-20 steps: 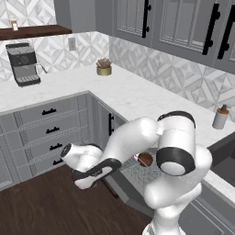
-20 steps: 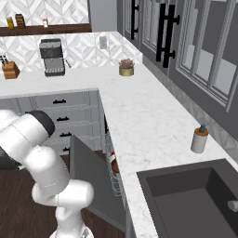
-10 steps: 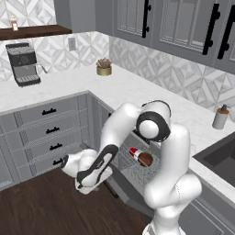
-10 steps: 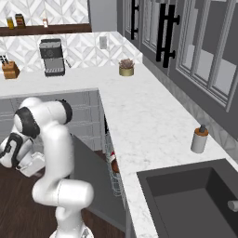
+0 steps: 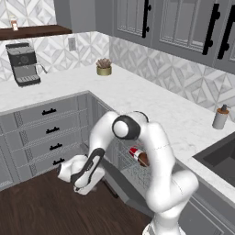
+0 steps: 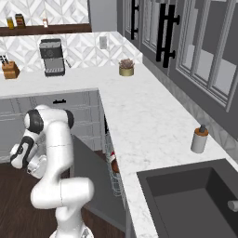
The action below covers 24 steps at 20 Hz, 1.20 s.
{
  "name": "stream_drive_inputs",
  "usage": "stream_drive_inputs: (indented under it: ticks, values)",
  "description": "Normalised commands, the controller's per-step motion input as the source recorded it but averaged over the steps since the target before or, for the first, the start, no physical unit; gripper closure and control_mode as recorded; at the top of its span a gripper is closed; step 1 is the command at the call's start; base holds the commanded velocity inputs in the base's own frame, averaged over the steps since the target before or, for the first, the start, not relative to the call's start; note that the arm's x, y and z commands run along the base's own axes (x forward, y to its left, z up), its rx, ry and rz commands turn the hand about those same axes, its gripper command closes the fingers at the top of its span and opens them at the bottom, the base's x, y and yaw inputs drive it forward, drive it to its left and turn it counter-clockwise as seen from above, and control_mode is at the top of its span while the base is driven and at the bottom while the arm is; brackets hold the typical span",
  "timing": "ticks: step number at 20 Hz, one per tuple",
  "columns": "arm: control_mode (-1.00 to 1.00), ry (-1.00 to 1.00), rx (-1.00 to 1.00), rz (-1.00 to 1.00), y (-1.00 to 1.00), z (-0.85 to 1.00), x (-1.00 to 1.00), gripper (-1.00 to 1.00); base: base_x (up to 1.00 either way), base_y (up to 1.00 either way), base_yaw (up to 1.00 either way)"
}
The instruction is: Pick up the cup and bowl from the counter, place them in the dishwasher, and close the dishwasher door.
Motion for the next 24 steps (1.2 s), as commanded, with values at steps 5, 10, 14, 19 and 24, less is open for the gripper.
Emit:
stream_drive_inputs:
  ticks: [5,10,14,19,24]
  values:
    - [-1.00,0.04,-0.16,0.00,0.38,-0.83,0.69,-1.00,0.00,0.00,0.00]
    - [-1.00,0.01,-0.10,0.01,0.00,-0.56,0.43,-1.00,0.00,0.00,0.00]
    - [-1.00,0.07,-0.06,0.07,-0.32,-0.66,0.18,-1.00,0.00,0.00,0.00]
    - [-1.00,0.18,-0.01,0.07,-0.43,-0.42,0.40,-1.00,0.00,0.00,0.00]
    - [-1.00,0.24,0.00,0.05,-0.42,-0.31,0.64,-1.00,0.00,0.00,0.00]
